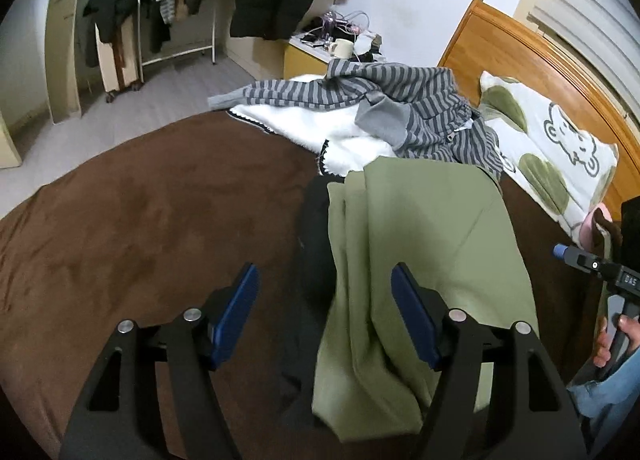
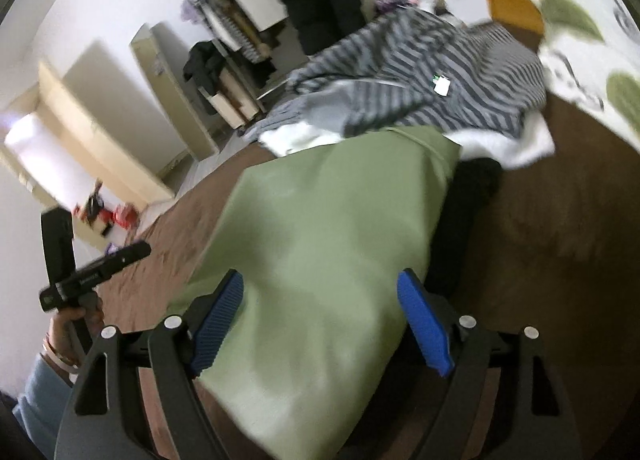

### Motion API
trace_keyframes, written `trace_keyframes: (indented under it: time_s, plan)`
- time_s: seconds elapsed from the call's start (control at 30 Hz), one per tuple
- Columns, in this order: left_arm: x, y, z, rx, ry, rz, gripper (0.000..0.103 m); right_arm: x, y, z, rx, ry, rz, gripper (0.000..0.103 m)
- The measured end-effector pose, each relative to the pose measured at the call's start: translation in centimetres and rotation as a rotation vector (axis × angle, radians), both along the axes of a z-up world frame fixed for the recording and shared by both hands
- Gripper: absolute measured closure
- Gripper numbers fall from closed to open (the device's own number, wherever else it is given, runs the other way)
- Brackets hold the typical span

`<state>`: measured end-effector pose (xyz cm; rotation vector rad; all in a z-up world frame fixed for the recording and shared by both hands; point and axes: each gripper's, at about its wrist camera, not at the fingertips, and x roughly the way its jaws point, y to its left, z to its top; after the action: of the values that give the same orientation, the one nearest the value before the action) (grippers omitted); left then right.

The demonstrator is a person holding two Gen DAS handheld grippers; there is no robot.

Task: Fold large clothes
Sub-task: 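Lower the green bundle onto the bed below the striped garment with both tools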

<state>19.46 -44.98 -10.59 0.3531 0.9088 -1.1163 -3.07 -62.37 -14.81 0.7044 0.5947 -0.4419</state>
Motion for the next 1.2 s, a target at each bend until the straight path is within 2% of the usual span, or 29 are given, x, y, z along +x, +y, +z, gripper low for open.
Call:
trace_keyframes:
  time_s: [0.1,0.23,0.3,0.4,0.47,0.53,0.63,0.67,0.8,0.87,0.97,1.07,1.1,1.2]
  plan:
    - [-1.5,1.3,0.3,-0.002,0.0,-0.009,0.034,0.5,2.3,0.3,-0.012,0.022,0.048,0.024]
    - [-3.6,2.2,0.1,0.014,-0.011,-0.025,0.034,0.8,4.5,0.3,-0.034,0.061,0.056,0.024]
    - [-4.9,2.5,0.1,0.02,-0.031,-0.034,0.034,0.8,5.3,0.3,-0.054,0.088,0.057,0.024]
    - [-6.3,2.5,-0.2,0.047,-0.064,-0.046,0.036,0.8,6.0,-0.3,-0.034,0.109,0.052,0.024]
    - [-7.2,2.4,-0.3,0.068,-0.083,-0.064,0.044,0.5,6.4,-0.5,-0.022,0.113,0.04,0.024]
    - [-7.9,2.3,-0.2,0.074,-0.085,-0.088,0.061,0.3,6.8,-0.8,-0.02,0.125,0.029,0.024]
    - [-9.2,2.0,-0.3,0.084,-0.074,-0.141,0.077,0.3,7.3,-1.5,-0.027,0.159,0.022,0.024]
    - [-9.5,1.9,-0.4,0.084,-0.069,-0.156,0.078,0.3,7.4,-1.8,-0.026,0.168,0.02,0.024]
    - [-10.5,1.0,-1.4,0.122,-0.077,-0.192,0.079,0.7,7.8,-3.5,-0.051,0.233,0.019,0.024]
    - [-10.3,0.9,-2.3,0.152,-0.093,-0.176,0.079,0.9,7.7,-4.4,-0.048,0.248,0.023,0.024]
    - [-9.4,1.5,-3.2,0.143,-0.066,-0.132,0.079,1.0,7.8,-4.8,-0.055,0.233,0.014,0.025]
    - [-8.6,2.2,-4.3,0.143,-0.032,-0.1,0.079,1.6,8.0,-4.7,-0.082,0.222,0.025,0.031]
    - [-8.4,2.3,-4.6,0.146,-0.024,-0.095,0.079,1.9,8.1,-4.8,-0.085,0.232,0.035,0.036]
    - [-8.0,2.7,-6.3,0.166,-0.009,-0.075,0.079,2.9,8.9,-6.4,-0.133,0.316,0.055,0.04]
